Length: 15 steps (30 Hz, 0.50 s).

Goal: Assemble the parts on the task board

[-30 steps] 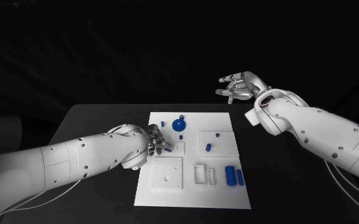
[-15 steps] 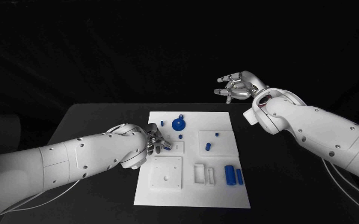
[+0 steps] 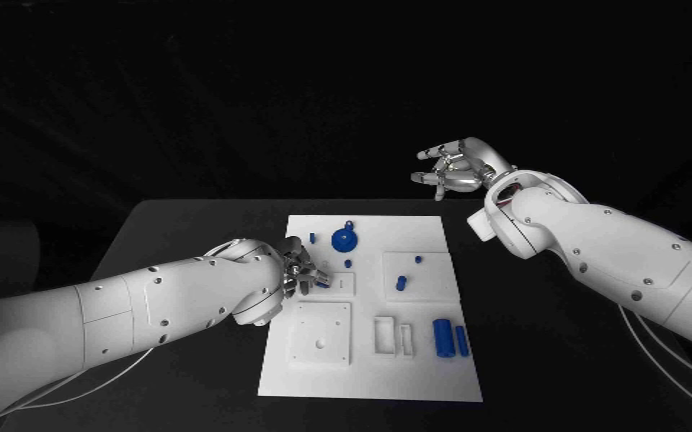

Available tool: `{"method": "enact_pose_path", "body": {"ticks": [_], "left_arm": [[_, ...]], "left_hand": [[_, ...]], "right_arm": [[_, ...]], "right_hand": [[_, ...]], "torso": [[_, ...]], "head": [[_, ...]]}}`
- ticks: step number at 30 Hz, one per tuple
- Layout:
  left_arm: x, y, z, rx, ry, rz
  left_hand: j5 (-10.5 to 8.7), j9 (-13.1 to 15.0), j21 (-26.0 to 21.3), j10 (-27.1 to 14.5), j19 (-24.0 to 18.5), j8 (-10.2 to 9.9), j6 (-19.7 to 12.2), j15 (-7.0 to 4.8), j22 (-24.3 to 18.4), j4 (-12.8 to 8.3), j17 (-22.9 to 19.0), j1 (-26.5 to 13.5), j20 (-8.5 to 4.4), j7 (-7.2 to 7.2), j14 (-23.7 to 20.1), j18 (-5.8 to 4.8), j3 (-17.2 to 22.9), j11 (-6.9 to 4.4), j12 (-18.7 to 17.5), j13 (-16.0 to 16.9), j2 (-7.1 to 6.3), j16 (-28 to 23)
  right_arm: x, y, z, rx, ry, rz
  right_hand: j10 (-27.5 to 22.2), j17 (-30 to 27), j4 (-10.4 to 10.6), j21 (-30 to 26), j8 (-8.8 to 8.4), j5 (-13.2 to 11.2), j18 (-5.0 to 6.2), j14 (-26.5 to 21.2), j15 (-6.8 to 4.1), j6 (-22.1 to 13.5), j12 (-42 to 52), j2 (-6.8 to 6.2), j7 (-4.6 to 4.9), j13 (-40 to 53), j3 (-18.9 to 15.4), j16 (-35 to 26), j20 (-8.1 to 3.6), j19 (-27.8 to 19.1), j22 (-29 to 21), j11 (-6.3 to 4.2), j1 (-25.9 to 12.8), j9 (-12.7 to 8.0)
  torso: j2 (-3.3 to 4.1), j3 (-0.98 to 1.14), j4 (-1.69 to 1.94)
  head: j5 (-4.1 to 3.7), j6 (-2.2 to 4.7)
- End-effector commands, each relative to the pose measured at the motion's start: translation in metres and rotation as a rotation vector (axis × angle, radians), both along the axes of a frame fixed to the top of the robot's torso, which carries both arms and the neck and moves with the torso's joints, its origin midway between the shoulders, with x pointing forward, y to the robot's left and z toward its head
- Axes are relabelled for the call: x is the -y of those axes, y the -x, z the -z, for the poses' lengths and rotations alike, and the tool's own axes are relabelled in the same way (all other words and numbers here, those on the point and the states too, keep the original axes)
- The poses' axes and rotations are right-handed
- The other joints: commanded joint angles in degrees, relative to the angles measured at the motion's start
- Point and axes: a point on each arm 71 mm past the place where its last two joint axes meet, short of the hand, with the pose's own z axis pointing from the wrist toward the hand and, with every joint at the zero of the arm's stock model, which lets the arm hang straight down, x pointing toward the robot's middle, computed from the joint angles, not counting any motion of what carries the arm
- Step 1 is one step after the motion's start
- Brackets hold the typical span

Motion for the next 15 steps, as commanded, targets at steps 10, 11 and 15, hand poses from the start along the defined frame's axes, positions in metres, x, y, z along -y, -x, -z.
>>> {"method": "enact_pose_path", "body": {"ticks": [10,11,15], "left_arm": [[0.0052,-0.0015,-0.0007,0.011,0.009,0.007],[0.0055,-0.0016,-0.0006,0.011,0.008,0.007],[0.0069,-0.0021,-0.0005,0.010,0.008,0.009]], "left_hand": [[-0.10,16.05,-0.91,2.80,0.57,0.30,4.71,-0.22,0.81,-3.95,-0.24,0.46,0.03,-3.94,0.07,-0.59,4.80,-0.47,-0.01,-0.17,0.16,-0.03],[-0.10,16.05,-0.91,2.80,0.57,0.30,4.71,-0.22,0.81,-3.95,-0.24,0.46,0.03,-3.94,0.07,-0.59,4.80,-0.47,-0.01,-0.17,0.16,-0.03],[-0.10,16.07,-1.14,2.80,0.61,0.27,4.65,-0.22,0.95,-3.86,-0.33,0.60,0.03,-3.92,0.10,-0.61,4.79,-0.45,-0.08,-0.24,0.11,-0.15]], "right_arm": [[-0.0023,-0.0007,0.0014,-0.012,0.000,-0.013],[-0.0024,-0.0007,0.0015,-0.012,0.000,-0.014],[-0.0028,-0.0007,0.0016,-0.013,0.000,-0.015]], "right_hand": [[-0.57,-0.18,-0.06,0.32,-0.08,0.20,-0.84,-0.39,-0.04,-0.76,-0.17,-0.05,-0.06,-0.25,0.23,-0.19,-0.04,-0.46,-0.24,0.00,-0.64,0.01],[-0.57,-0.18,-0.06,0.32,-0.08,0.20,-0.84,-0.39,-0.04,-0.76,-0.17,-0.05,-0.06,-0.25,0.23,-0.19,-0.04,-0.46,-0.24,0.00,-0.64,0.01],[-0.61,-0.21,-0.02,0.32,-0.08,0.24,-0.83,-0.40,-0.03,-1.12,-0.14,-0.06,-0.04,-0.30,0.18,-0.18,-0.03,-0.46,-0.32,0.02,-0.61,0.00]], "torso": [[0.01,0.00,0.13],[0.01,-0.02,0.13],[0.03,-0.02,0.17]], "head": [[-0.16,-0.06],[-0.18,-0.06],[-0.19,-0.02]]}}
